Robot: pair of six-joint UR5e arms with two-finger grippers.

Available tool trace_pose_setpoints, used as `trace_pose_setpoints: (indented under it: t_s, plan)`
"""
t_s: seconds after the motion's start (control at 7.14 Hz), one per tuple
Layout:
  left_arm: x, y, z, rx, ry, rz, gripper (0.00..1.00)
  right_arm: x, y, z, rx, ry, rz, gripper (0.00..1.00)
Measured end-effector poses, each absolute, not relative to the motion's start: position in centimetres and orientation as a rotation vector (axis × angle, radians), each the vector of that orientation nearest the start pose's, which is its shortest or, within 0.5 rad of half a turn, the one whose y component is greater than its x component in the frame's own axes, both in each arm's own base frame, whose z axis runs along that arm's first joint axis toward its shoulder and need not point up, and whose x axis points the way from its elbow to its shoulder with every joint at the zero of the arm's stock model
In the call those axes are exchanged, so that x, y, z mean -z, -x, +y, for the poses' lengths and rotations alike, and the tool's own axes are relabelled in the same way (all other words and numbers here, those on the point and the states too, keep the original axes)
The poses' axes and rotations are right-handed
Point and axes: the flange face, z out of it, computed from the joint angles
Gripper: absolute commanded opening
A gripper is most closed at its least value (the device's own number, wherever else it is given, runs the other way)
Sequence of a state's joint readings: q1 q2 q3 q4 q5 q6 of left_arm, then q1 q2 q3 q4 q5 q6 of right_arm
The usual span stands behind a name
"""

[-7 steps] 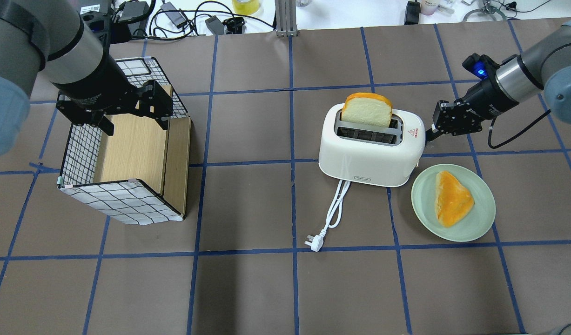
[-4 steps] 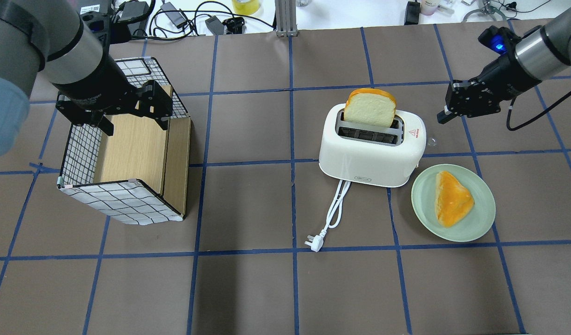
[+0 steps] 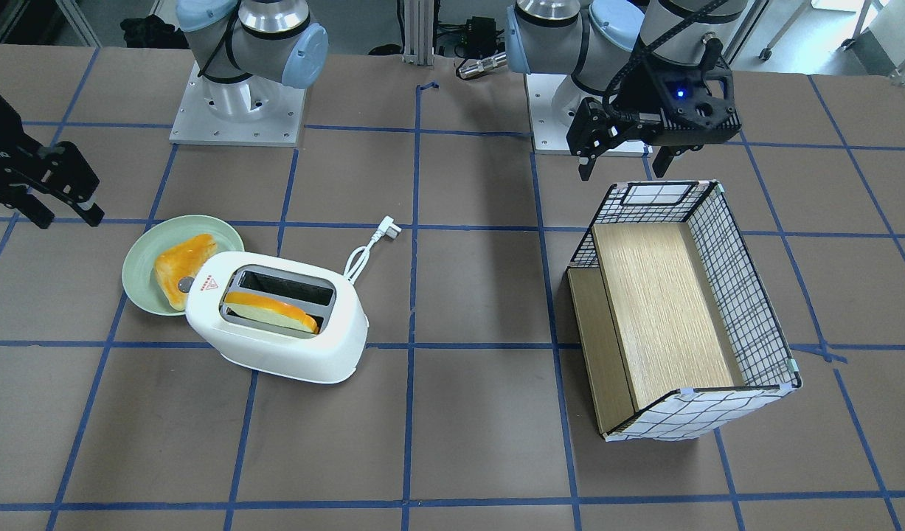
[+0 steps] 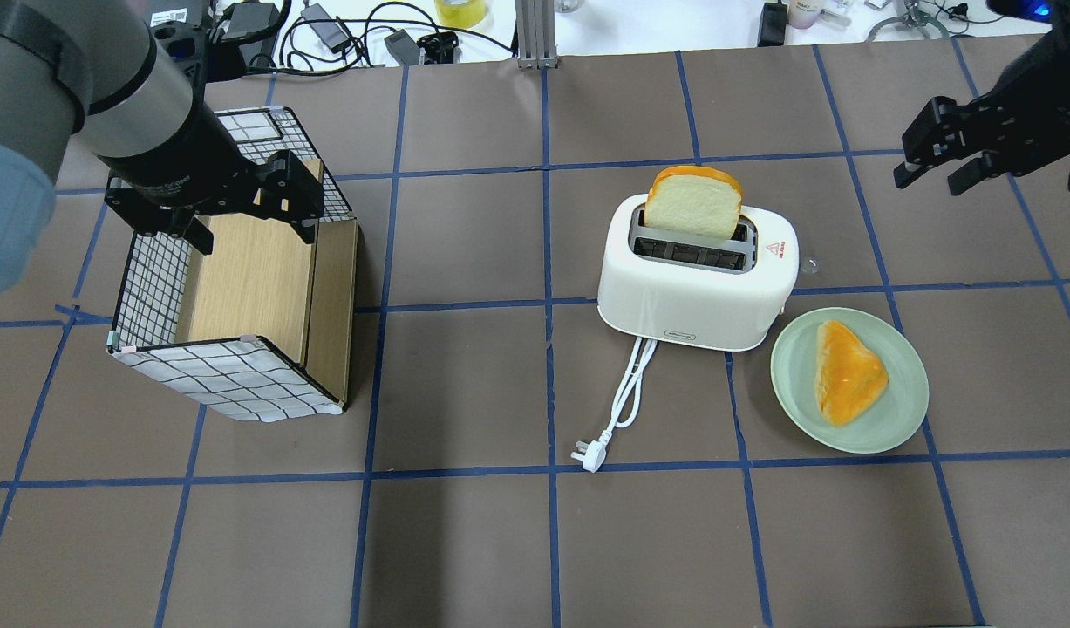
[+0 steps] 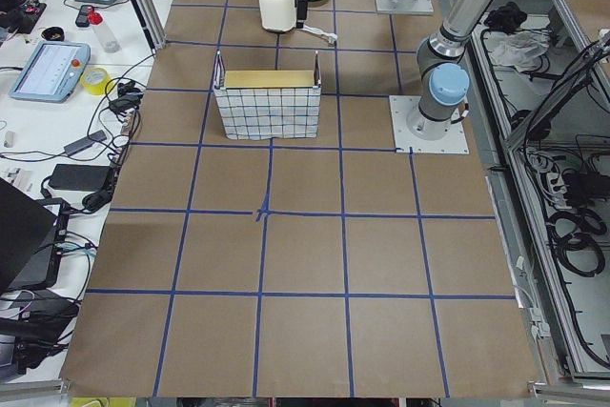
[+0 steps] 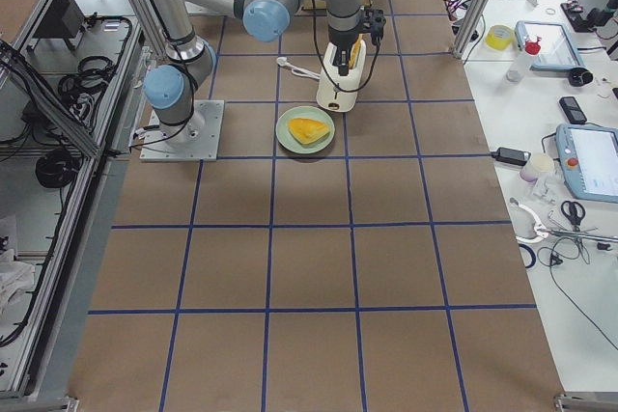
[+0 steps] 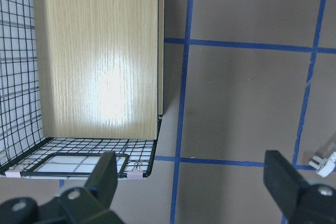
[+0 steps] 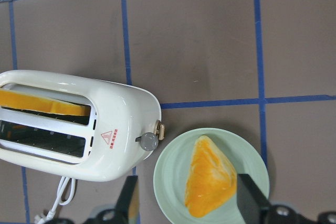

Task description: Press toaster with right arm

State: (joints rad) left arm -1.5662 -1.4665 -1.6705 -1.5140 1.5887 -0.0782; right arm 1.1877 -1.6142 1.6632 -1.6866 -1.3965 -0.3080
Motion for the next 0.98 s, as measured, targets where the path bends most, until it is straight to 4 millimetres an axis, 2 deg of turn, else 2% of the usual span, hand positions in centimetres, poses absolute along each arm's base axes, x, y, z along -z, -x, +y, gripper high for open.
trace_pose_setpoints:
  t_s: [0.28,0.42,0.7,0.98]
  plan:
    - [-49.4,12.9,-45.4,0.097,0.13,3.121,1.0,-50.1,3.6,-49.6,0.217,-0.258,3.038,1.0]
    - [-49.4,12.9,-45.4,0.097,0.13,3.122,1.0,-50.9,2.3,-49.6,0.228,-0.342,3.036,1.0]
    - [-49.4,12.9,-45.4,0.097,0.13,3.123,1.0,-51.8,-2.9,-50.0,0.237,-0.466,3.027,1.0]
    - [-49.4,13.0,-45.4,0.097,0.13,3.123,1.0,-51.7,-8.3,-50.4,0.256,-0.504,3.05,1.0]
